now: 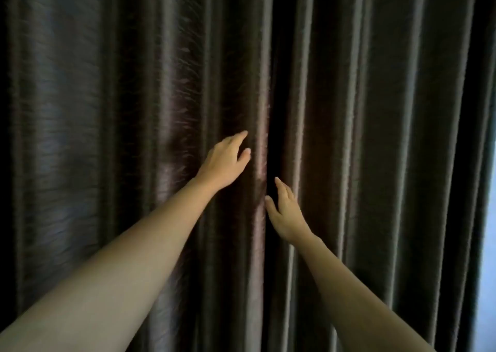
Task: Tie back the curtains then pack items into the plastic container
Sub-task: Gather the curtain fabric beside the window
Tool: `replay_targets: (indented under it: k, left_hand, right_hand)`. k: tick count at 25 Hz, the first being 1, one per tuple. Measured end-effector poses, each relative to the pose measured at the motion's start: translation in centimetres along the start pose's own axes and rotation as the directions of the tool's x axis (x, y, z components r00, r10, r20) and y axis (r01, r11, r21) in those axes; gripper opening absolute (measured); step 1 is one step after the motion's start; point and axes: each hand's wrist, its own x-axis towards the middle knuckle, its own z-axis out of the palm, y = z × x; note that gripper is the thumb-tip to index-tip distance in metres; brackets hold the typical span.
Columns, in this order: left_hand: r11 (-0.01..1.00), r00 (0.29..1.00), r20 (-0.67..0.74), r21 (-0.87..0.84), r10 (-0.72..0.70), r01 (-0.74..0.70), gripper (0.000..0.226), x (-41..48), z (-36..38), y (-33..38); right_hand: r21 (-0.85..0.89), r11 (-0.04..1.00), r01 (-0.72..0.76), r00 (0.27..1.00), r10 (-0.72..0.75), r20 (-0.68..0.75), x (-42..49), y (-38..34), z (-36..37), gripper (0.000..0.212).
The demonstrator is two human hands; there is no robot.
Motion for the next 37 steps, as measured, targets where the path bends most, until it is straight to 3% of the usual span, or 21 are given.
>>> replay_targets:
  k: [3, 7, 10, 12, 13, 16, 17, 20, 24, 29, 31, 35, 37]
  left_hand:
    - [0.986, 0.995, -0.056, 0.147, 0.088, -0.079, 0.047, 3.4, 1.8, 1.1]
    - [0.942, 0.993, -0.119, 0.331, -0.019, 0.058, 0.040, 5.9, 2.2, 0.6]
    - [0.912, 0.975, -0.221, 0.404, 0.021, 0.072, 0.018, 6.9, 0.4, -1.9]
    - [0.877, 0.972, -0.232, 0.473, 0.036, 0.080, 0.019, 7.1, -1.6, -3.5]
    - [0.839, 0.971, -0.236, 0.535, 0.040, 0.096, 0.024, 6.9, -2.6, -4.2]
    - [0.544, 0.943, -0.298, 0.821, 0.149, 0.173, 0.036, 6.1, -4.8, -6.3]
    - [0.529, 0.932, -0.335, 0.821, 0.140, 0.215, 0.038, 6.0, -5.5, -6.9]
    - [0.649, 0.896, -0.443, 0.685, 0.009, 0.332, 0.043, 5.9, -7.2, -8.8]
    - [0.799, 0.903, -0.429, 0.547, 0.010, 0.251, 0.050, 5.5, -10.4, -11.1]
    - [0.812, 0.906, -0.408, 0.563, 0.108, 0.156, 0.066, 3.9, -15.4, -13.8]
    - [0.787, 0.891, -0.449, 0.572, 0.068, 0.229, 0.068, 3.4, -17.8, -15.2]
    - [0.479, 0.853, -0.507, 0.783, 0.124, 0.396, 0.052, 1.4, -24.8, -19.7]
    - [0.505, 0.850, -0.518, 0.761, 0.094, 0.408, 0.037, 0.3, -27.6, -21.3]
  right_hand:
    - [0.083, 0.996, 0.009, 0.997, -0.015, 0.070, 3.0, 1.2, 1.2, 0.063]
    - [0.267, 0.960, 0.081, 0.990, -0.108, 0.089, 6.5, 0.8, 4.5, 0.071]
    - [0.326, 0.935, 0.138, 0.976, -0.185, 0.116, 8.5, -0.6, 7.0, 0.065]
    - [0.380, 0.911, 0.160, 0.966, -0.224, 0.131, 9.4, -1.8, 8.7, 0.063]
    - [0.400, 0.900, 0.174, 0.963, -0.241, 0.123, 9.8, -2.3, 9.7, 0.061]
    - [0.356, 0.893, 0.277, 0.952, -0.305, 0.025, 11.0, -3.6, 12.4, 0.061]
    - [0.372, 0.878, 0.302, 0.945, -0.327, 0.004, 11.3, -4.2, 13.2, 0.063]
    - [0.464, 0.809, 0.361, 0.915, -0.403, -0.011, 12.5, -6.2, 15.5, 0.065]
    - [0.531, 0.736, 0.420, 0.872, -0.490, -0.010, 13.8, -8.7, 18.3, 0.078]
    - [0.565, 0.668, 0.484, 0.823, -0.567, -0.035, 14.8, -14.5, 22.7, 0.100]
    - [0.587, 0.644, 0.490, 0.807, -0.590, -0.026, 15.0, -17.1, 24.2, 0.103]
    - [0.615, 0.607, 0.504, 0.757, -0.653, 0.025, 15.1, -22.6, 28.1, 0.105]
    - [0.622, 0.605, 0.497, 0.743, -0.667, 0.056, 14.9, -25.6, 30.1, 0.105]
